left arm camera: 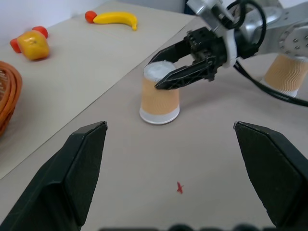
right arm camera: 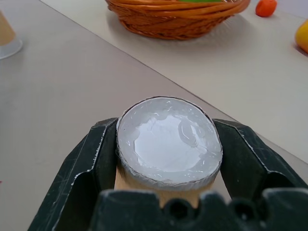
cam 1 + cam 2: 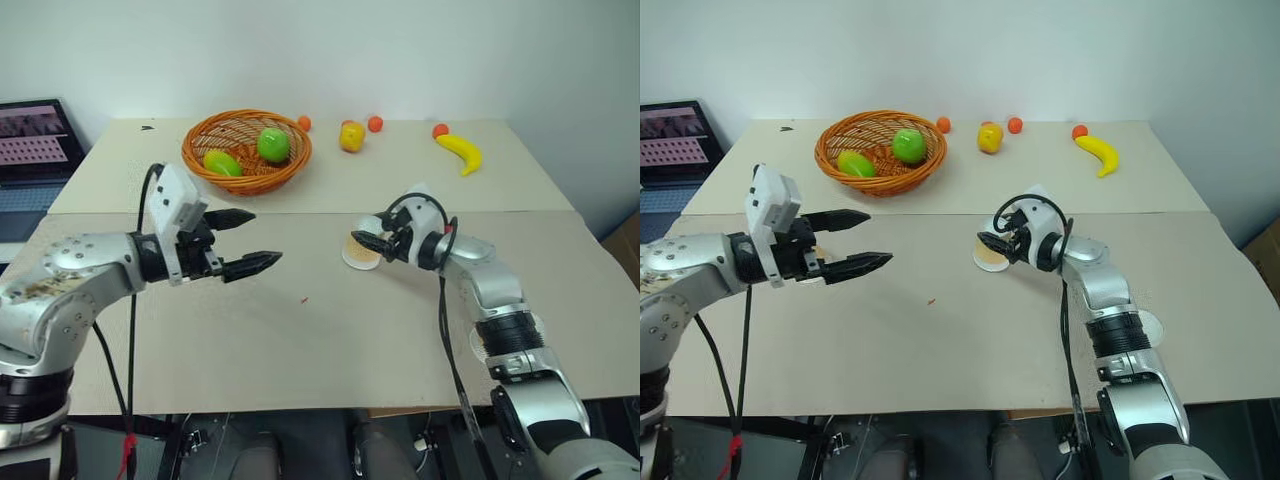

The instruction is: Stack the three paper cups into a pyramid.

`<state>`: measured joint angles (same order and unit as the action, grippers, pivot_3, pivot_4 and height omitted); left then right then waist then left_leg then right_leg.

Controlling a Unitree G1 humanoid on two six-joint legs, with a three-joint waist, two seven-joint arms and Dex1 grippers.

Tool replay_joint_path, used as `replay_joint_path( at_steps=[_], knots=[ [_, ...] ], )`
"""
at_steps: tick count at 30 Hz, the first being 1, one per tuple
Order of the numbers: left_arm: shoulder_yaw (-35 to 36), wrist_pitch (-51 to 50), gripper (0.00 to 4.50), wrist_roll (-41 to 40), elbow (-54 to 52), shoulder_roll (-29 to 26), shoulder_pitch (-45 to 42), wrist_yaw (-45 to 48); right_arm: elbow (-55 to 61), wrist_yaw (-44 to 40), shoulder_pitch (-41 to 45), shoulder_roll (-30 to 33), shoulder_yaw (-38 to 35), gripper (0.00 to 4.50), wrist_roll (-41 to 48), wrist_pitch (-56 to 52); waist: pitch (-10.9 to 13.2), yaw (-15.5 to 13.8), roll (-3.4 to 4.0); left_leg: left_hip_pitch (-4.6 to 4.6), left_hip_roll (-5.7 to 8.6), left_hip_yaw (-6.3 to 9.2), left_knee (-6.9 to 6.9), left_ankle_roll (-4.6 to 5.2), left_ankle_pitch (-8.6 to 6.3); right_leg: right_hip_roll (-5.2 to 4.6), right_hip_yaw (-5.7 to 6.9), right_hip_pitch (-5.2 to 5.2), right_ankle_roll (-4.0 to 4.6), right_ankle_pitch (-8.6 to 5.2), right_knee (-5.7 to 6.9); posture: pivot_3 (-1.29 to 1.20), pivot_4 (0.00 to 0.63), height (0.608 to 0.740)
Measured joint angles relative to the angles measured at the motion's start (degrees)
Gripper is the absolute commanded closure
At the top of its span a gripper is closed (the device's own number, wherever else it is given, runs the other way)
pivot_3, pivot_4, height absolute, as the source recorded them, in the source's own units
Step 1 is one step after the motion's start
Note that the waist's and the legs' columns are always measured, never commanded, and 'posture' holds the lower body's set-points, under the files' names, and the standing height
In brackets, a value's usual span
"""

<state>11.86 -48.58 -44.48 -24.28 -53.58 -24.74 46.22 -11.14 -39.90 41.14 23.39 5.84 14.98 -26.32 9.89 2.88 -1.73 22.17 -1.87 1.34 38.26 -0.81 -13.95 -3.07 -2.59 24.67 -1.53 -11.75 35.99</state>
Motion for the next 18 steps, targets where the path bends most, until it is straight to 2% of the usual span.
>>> replay_joint_path(
  at_steps=[3, 9, 14, 18],
  knots=[
    [1.26, 0.9, 0.0, 0.96, 0.52, -2.36, 2.61, 2.57, 6.77, 0.14, -0.32, -1.38, 0.51, 1.77, 1.3, -5.16, 0.0, -0.11, 0.0, 0.05, -0.01, 0.01, -0.01, 0.0, 0.0, 0.01, 0.02, 0.13, 0.02, -0.01, 0.11, 0.0, 0.15, 0.737],
    [1.46, 2.78, 0.0, 2.53, 0.57, -2.47, 3.84, 3.94, 15.75, 3.09, -0.8, -8.09, 4.63, 1.77, 2.18, -13.21, 0.01, -0.44, 0.01, 0.09, -0.01, 0.02, 0.0, -0.03, 0.02, 0.01, 0.03, 0.19, 0.03, -0.02, 0.15, 0.0, 0.15, 0.737],
    [0.88, 3.68, 0.0, 2.79, 0.5, -0.25, 3.52, 3.03, 18.07, 4.1, -1.3, -12.23, 8.37, 1.77, 2.06, -14.77, 0.0, -0.53, 0.0, 0.17, 0.01, 0.02, 0.0, -0.04, 0.02, -0.01, 0.03, 0.26, 0.04, -0.01, 0.13, 0.0, 0.15, 0.737],
    [0.57, 3.68, 0.0, 2.75, 0.07, 0.46, 2.92, 2.3, 19.0, 4.22, -3.67, -12.77, 10.78, 1.77, 1.72, -14.84, 0.0, -0.57, 0.0, 0.19, 0.01, 0.02, 0.0, -0.04, 0.02, -0.01, 0.03, 0.28, 0.04, -0.01, 0.13, 0.0, 0.15, 0.737]
  ],
)
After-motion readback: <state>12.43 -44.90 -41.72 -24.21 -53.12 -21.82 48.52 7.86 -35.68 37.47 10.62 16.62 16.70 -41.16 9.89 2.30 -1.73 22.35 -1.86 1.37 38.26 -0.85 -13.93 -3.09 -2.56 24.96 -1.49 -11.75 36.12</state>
